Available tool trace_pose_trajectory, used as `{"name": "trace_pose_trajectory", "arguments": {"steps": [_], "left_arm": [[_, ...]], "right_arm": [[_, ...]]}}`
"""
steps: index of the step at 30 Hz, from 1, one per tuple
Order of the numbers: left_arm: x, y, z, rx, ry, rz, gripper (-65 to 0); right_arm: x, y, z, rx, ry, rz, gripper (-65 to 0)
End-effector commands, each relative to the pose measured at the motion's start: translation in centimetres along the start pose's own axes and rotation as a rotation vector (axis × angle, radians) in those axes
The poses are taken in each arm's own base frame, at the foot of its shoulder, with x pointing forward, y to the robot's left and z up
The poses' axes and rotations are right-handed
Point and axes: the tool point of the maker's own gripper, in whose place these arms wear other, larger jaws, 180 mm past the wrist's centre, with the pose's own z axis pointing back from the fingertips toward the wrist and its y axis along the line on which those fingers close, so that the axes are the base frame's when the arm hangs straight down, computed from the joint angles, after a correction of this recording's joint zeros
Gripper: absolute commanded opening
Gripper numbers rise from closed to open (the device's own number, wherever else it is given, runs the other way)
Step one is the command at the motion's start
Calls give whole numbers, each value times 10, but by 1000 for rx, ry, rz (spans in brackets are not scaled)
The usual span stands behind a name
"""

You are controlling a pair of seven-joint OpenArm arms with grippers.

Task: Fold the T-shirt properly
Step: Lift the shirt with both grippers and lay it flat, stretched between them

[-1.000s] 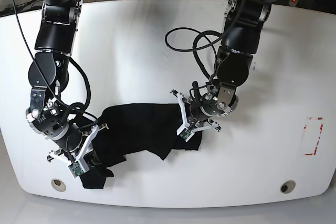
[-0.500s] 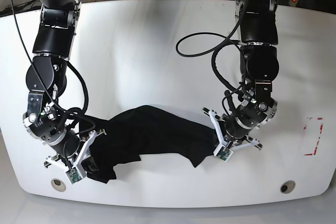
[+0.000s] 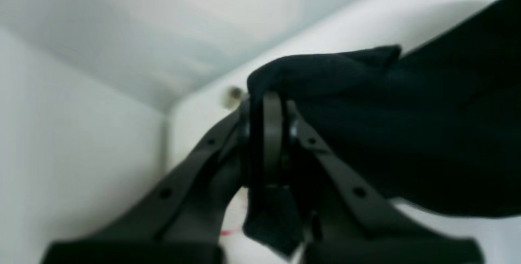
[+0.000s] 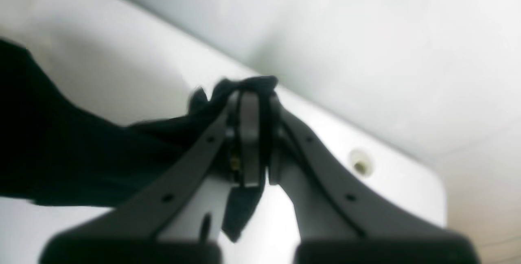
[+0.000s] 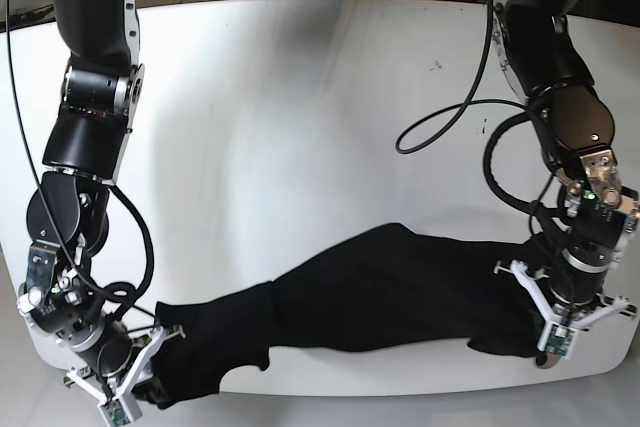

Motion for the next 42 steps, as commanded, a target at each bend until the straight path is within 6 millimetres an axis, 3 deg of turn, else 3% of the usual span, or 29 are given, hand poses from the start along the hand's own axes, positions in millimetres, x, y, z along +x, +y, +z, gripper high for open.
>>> {"name": "trace_pose_trajectory", "arguments": {"steps": [1, 6, 9, 12, 15, 20, 27, 33, 35, 42], "left_arm": [[29, 36, 9, 86, -79, -8, -650], [62, 99, 26, 214, -151, -42, -650], [79, 125, 38, 276, -186, -54, -650], [87, 137, 44, 304, -199, -68, -650], [86, 136, 44, 302, -199, -67, -650], [73, 126, 39, 277, -169, -68, -650], [37, 88, 32, 153, -107, -125, -650], [-20, 65, 34, 74, 49, -108, -650], [-35, 53, 42, 40, 92, -134, -650], [-118, 17, 66, -68, 279, -107, -650]], "right_arm": [[41, -21, 9, -40, -74, 16, -650], [87, -28, 13, -52, -131, 58, -650], [104, -29, 18, -55, -161, 78, -650], [108, -31, 24, -70, -150, 93, -650], [104, -32, 29, -84, -131, 114, -650], [69, -15, 28, -67, -79, 127, -650], [-11, -5, 42, -78, 40, 58, -650], [-76, 17, 61, -66, 138, 29, -650], [-100, 28, 69, -57, 178, 22, -650], [-167, 65, 94, -9, 275, -98, -650]]}}
